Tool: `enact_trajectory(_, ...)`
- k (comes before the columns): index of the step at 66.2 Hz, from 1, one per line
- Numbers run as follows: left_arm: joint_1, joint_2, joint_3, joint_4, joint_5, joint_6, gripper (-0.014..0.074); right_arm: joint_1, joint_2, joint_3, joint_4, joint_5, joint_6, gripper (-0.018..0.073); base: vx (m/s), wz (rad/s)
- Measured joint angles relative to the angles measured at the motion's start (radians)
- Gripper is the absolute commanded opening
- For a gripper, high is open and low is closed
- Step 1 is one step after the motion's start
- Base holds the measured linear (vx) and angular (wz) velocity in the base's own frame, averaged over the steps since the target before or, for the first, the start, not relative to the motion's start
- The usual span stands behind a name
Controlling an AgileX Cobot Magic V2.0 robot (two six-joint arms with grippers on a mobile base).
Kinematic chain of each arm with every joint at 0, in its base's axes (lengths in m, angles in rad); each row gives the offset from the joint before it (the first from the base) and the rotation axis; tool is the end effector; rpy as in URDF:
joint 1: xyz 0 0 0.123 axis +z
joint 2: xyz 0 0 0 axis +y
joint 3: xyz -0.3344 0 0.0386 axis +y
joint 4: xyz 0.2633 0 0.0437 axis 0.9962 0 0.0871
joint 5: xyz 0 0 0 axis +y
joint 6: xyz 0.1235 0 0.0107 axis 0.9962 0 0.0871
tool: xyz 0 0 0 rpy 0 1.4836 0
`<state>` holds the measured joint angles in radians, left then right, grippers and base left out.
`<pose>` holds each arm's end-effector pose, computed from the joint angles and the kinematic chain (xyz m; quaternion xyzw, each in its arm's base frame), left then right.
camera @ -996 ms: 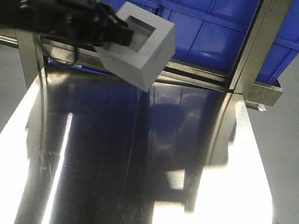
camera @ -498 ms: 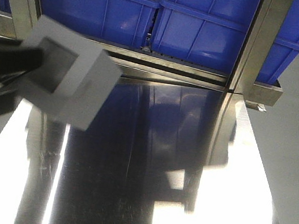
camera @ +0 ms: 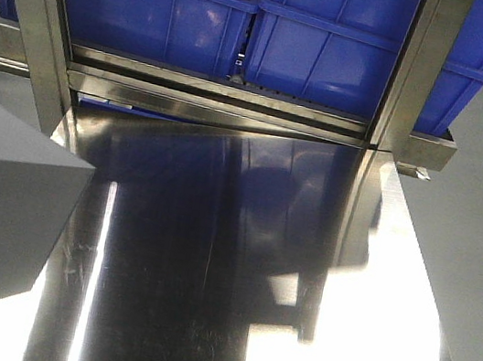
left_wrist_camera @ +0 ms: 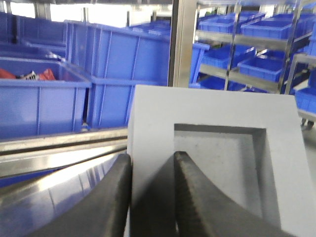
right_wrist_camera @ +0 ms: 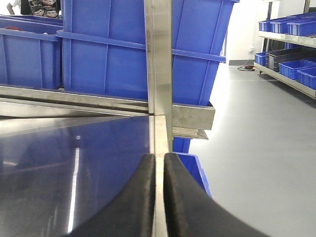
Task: Sort gray base to blue bin
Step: 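Turn the base away from the table holding the block in the left gripper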
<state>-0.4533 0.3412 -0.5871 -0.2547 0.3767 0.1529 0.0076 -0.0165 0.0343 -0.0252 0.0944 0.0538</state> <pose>0.0542 -0.0392 0.3736 0.1633 0.6997 -0.2168 0.6609 0.0530 0.0001 0.1919 0.0084 0.7158 0.0118 0.6981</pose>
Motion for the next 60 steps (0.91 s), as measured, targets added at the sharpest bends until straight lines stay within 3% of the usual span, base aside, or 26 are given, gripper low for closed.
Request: enact_trajectory(60,0.0,-0.036,0.011,0.0,0.026,0.0,-0.0007,0.0,0.0,0.0,0.0,0.0,0.0,-0.0004,0.0,0.0)
